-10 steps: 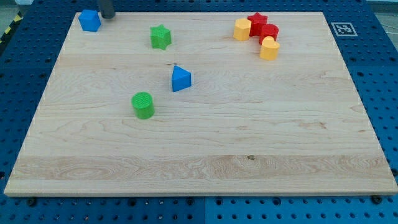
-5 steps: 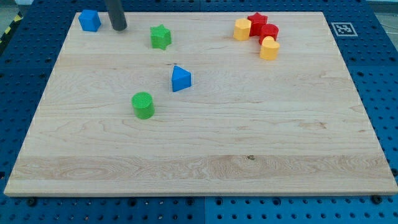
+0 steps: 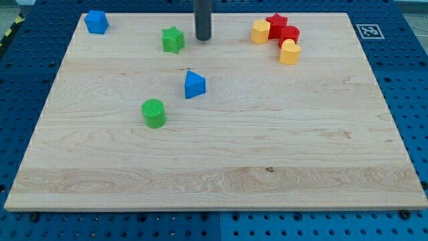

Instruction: Separate the red circle and yellow heart

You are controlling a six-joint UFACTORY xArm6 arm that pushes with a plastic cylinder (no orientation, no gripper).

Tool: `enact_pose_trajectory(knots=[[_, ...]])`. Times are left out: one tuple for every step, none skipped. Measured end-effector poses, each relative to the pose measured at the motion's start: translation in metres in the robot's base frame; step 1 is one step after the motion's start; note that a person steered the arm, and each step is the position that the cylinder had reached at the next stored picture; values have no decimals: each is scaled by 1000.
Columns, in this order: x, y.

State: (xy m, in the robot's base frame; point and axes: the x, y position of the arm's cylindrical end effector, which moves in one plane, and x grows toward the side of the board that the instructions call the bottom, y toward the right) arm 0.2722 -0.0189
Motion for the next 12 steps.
enact_pose_trajectory(knots=[[0, 1], [1, 1], [3, 1], [5, 1], [5, 1], [5, 1], [12, 1], [42, 1], [71, 1], [76, 23], [76, 71], [76, 125]])
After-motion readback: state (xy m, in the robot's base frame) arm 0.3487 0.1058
